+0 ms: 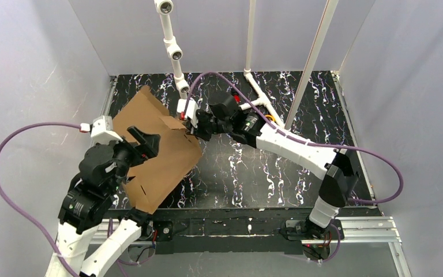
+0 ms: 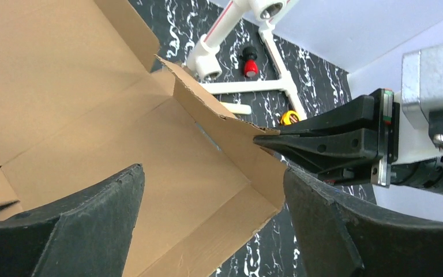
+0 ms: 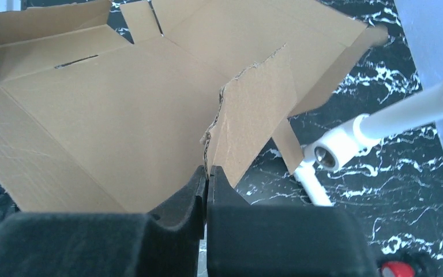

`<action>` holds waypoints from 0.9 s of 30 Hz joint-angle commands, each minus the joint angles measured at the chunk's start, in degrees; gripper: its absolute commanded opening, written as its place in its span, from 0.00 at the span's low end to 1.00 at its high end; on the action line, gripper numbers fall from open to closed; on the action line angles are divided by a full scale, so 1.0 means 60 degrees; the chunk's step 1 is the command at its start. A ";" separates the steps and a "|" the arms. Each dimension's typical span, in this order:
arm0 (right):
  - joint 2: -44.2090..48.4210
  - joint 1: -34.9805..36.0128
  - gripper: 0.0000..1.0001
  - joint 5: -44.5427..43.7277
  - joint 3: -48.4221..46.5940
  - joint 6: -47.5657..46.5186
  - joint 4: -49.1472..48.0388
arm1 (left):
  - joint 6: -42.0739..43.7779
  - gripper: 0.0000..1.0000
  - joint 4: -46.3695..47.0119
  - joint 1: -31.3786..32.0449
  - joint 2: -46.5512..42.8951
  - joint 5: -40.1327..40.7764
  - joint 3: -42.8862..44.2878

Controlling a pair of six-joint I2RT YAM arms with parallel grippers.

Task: Fold the paper box

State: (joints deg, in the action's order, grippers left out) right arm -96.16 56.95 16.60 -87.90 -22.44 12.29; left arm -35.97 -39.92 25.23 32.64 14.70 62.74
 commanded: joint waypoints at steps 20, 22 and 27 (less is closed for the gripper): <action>0.0109 -0.2276 0.01 0.2406 -0.6183 -0.2398 0.4628 | 0.0142 0.98 0.0916 -0.0031 -0.1795 -0.0582 -0.0755; 0.1441 -0.2839 0.01 0.2422 -0.3851 -0.2461 0.4509 | 0.0288 0.98 0.1880 -0.0032 -0.2205 -0.0858 -0.2068; 0.2946 -0.3941 0.01 0.2939 -0.1992 -0.1986 0.4511 | 0.2047 0.98 0.3807 -0.0031 -0.2321 -0.1609 -0.4000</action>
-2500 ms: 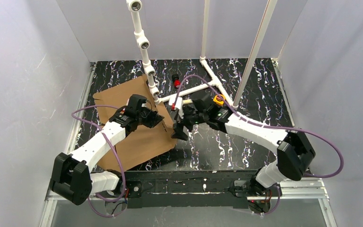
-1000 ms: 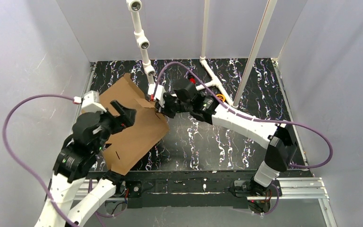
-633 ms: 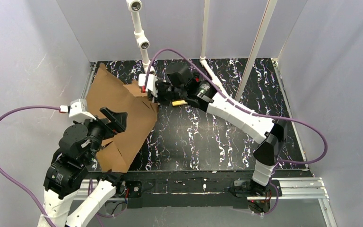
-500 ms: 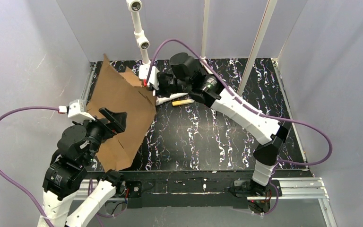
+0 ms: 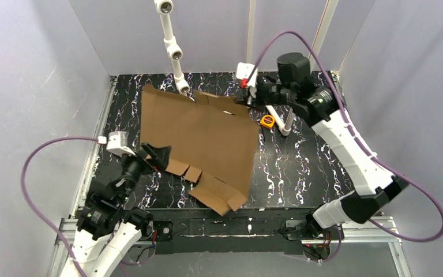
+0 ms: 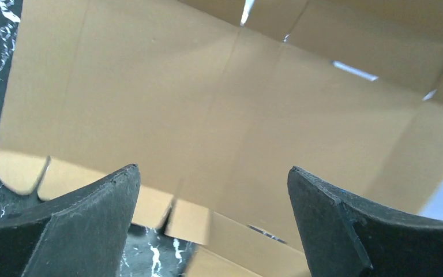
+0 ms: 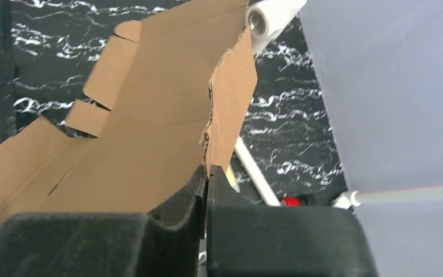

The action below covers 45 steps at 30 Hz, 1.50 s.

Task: Fold the paper box

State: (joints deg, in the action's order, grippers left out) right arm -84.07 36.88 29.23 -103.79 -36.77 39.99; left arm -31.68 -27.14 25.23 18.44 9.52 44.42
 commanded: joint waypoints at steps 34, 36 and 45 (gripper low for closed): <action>0.1534 -0.2923 0.01 0.2640 0.1492 -0.0617 0.1414 | -0.0890 0.98 0.7930 -0.8356 1.0511 -1.2269 0.0559; 0.1517 -0.2939 0.01 0.2652 0.1478 -0.0604 0.1420 | -0.0623 0.97 0.8194 -0.8244 1.1140 -1.2627 0.0578; 0.1488 -0.2968 0.01 0.2739 0.1543 -0.0567 0.1377 | -0.0684 0.94 1.0199 -0.7550 1.2067 -1.3317 -0.0160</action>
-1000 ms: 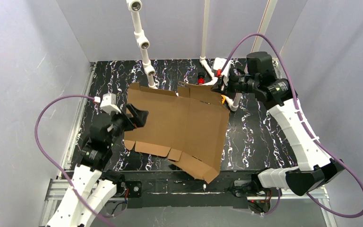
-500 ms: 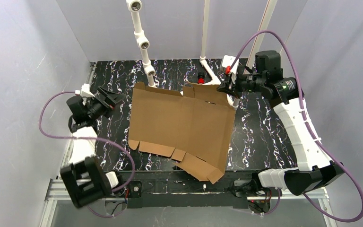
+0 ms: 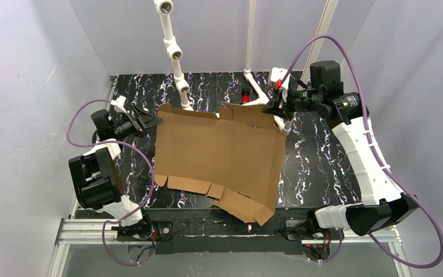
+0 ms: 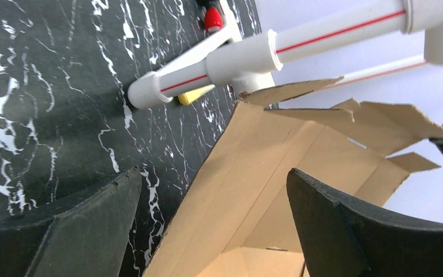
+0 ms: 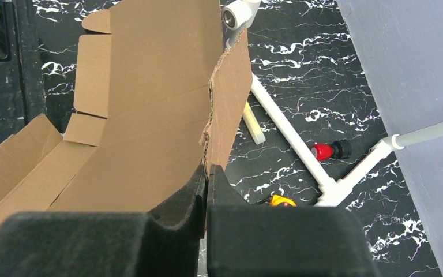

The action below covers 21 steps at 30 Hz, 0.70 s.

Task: Fold the paper box

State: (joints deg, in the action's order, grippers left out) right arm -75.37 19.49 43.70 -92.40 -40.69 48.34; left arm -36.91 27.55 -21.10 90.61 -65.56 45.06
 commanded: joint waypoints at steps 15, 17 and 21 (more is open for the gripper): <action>0.0149 -0.0120 0.01 0.0274 -0.0016 0.0258 -0.0329 | -0.0360 0.64 0.2246 0.0913 0.0381 -0.1512 -0.0691; 0.0166 -0.0139 0.01 0.0161 0.0031 0.0283 -0.0398 | -0.0377 0.54 0.2263 0.1060 0.0171 -0.1541 -0.0705; 0.0197 -0.0199 0.01 0.0049 0.0174 0.0432 -0.0561 | -0.0591 0.11 0.2286 0.1085 -0.0366 -0.1517 -0.0838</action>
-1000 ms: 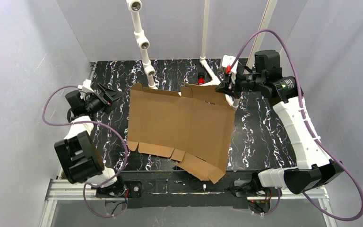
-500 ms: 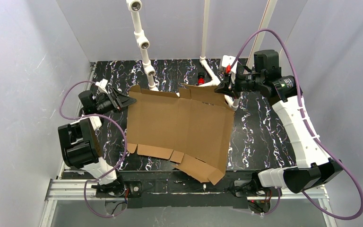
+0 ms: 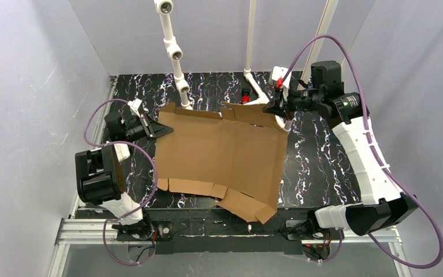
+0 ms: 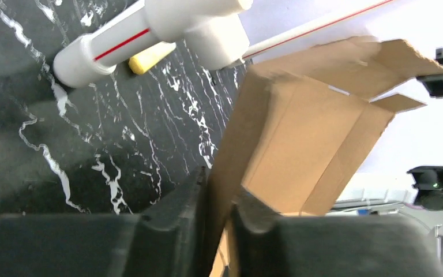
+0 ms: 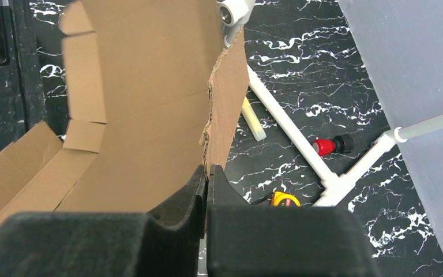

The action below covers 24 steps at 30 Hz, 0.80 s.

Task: Fold the paper box

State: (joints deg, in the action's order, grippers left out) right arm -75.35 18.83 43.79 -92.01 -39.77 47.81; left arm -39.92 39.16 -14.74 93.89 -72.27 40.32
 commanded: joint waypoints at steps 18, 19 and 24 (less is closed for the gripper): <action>0.0772 -0.0359 0.01 -0.1253 0.1442 0.0425 -0.1134 | 0.1828 0.00 -0.1611 0.0039 -0.7846 0.1849 -0.1427; 0.0778 -0.0392 0.01 -0.1288 0.1504 0.0519 -0.1204 | 0.1837 0.00 -0.1693 0.0036 -0.7942 0.1850 -0.1248; 0.0825 -0.0589 0.03 -0.1350 0.1872 0.1101 -0.1630 | 0.1953 0.00 -0.2084 0.0065 -0.8139 0.1749 -0.0196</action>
State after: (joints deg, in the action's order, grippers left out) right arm -71.53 16.36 37.34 -82.37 -37.08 41.36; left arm -30.83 28.88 -14.44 46.48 -63.24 32.88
